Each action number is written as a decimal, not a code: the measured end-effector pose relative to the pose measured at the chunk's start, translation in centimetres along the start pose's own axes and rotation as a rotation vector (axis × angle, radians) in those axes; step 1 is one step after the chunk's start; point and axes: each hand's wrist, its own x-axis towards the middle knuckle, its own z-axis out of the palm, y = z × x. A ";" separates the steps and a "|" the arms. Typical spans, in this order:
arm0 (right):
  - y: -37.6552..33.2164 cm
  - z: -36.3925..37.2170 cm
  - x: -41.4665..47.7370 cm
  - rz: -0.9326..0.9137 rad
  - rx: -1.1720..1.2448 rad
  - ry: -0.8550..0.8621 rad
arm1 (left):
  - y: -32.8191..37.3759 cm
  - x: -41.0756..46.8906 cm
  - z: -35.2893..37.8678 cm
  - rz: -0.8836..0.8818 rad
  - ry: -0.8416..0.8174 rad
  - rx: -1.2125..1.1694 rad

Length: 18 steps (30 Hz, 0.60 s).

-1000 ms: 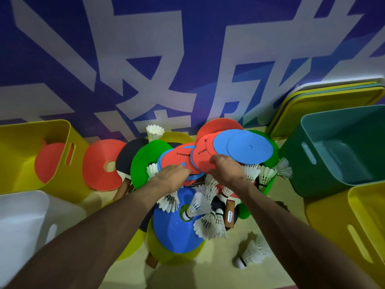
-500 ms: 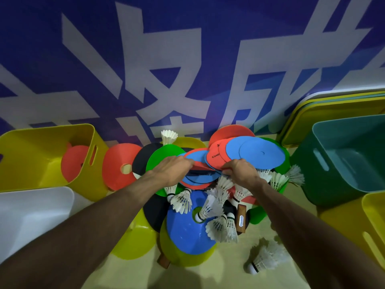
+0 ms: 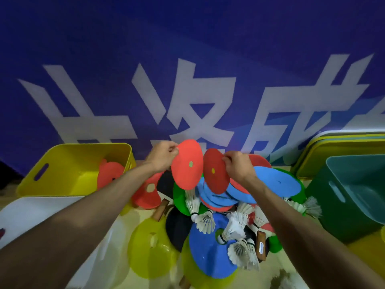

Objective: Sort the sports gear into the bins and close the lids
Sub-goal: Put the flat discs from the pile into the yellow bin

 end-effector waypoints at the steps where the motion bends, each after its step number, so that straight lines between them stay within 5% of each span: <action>1: -1.4 -0.1 0.3 -0.022 0.029 0.020 | -0.6 0.1 -1.5 -0.034 0.015 -0.052; 10: -16.3 2.6 2.4 -0.155 0.226 0.076 | -8.7 -1.9 -15.2 -0.184 0.185 -0.265; 18: -25.6 10.9 4.1 0.126 0.690 -0.006 | -16.1 -4.9 -20.7 -0.217 0.390 -0.134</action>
